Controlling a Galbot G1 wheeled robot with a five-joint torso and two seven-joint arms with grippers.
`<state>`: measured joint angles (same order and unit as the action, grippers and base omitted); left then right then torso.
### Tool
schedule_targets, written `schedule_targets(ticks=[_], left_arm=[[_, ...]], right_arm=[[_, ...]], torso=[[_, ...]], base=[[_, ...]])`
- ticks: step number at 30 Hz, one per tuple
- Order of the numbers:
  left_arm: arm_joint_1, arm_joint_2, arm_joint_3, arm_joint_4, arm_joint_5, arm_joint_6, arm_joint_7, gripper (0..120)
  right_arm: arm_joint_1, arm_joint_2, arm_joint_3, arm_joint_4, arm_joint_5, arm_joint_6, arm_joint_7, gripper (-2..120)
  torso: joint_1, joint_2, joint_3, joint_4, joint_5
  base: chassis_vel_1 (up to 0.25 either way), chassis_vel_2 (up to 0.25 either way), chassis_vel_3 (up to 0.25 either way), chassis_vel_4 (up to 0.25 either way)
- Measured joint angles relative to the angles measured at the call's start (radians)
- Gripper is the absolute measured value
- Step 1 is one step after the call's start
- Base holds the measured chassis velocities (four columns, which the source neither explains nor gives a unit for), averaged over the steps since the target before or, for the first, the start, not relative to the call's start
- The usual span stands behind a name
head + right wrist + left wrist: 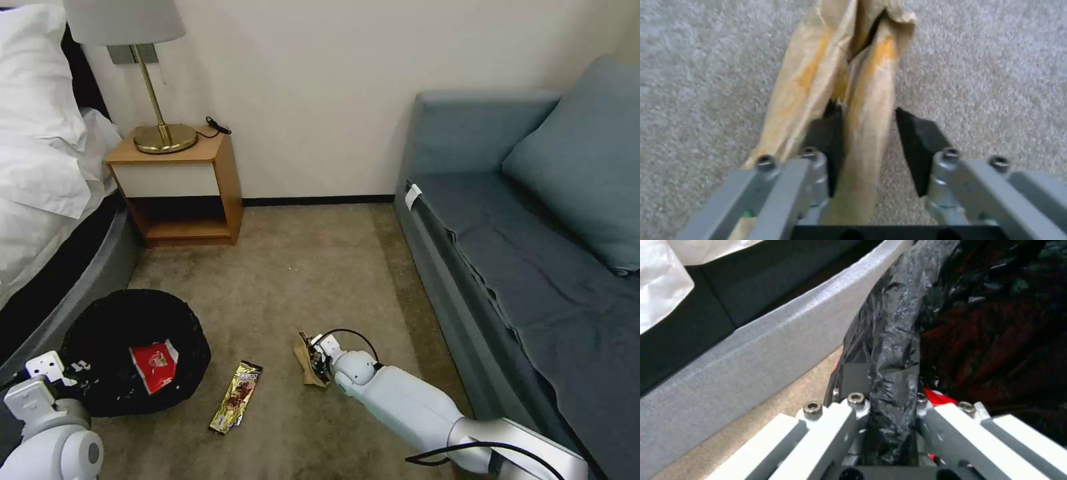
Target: Pick up the trash bin, then pick up the garbage on the floor and place it into the trash bin.
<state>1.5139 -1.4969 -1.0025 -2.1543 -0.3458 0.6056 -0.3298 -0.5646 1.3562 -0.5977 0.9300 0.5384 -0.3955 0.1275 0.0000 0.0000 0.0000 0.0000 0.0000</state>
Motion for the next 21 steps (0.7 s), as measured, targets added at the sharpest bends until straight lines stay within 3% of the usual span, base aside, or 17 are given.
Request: schedule_targets(ticks=[1, 3, 5, 9, 21], left_arm=[[0.0, 0.0, 0.0, 0.0, 0.0, 0.0, 0.0, 3], [0.0, 0.0, 0.0, 0.001, 0.0, -0.001, 0.0, 3], [0.0, 0.0, 0.0, 0.001, 0.001, -0.001, 0.0, 3], [-0.004, -0.002, 0.002, 0.005, 0.002, -0.002, 0.0, 3], [-0.009, -0.003, 0.003, 0.006, 0.004, -0.003, 0.0, 3]], right_arm=[[0.0, 0.0, 0.0, 0.0, 0.0, 0.0, 0.0, 32], [-0.002, -0.004, -0.001, 0.007, 0.0, 0.005, -0.005, 20], [-0.003, -0.005, -0.001, 0.009, 0.0, 0.006, -0.005, 19], [-0.005, -0.017, -0.008, 0.027, 0.002, 0.022, -0.006, 1], [0.009, -0.067, 0.002, 0.146, 0.045, 0.036, 0.023, 0]], torso=[[0.0, 0.0, 0.0, 0.0, 0.0], [0.0, 0.0, 0.0, 0.0, 0.0], [0.0, 0.0, 0.0, 0.0, 0.0], [0.0, 0.0, 0.0, 0.0, 0.0], [0.0, 0.0, 0.0, -0.0001, 0.0001]], base=[[0.0, 0.0, 0.0, 0.0], [0.0, 0.0, 0.0, 0.0], [0.0, 0.0, 0.0, 0.0], [0.0, 0.0, 0.0, 0.0], [0.0, 0.0, 0.0, 0.0]])
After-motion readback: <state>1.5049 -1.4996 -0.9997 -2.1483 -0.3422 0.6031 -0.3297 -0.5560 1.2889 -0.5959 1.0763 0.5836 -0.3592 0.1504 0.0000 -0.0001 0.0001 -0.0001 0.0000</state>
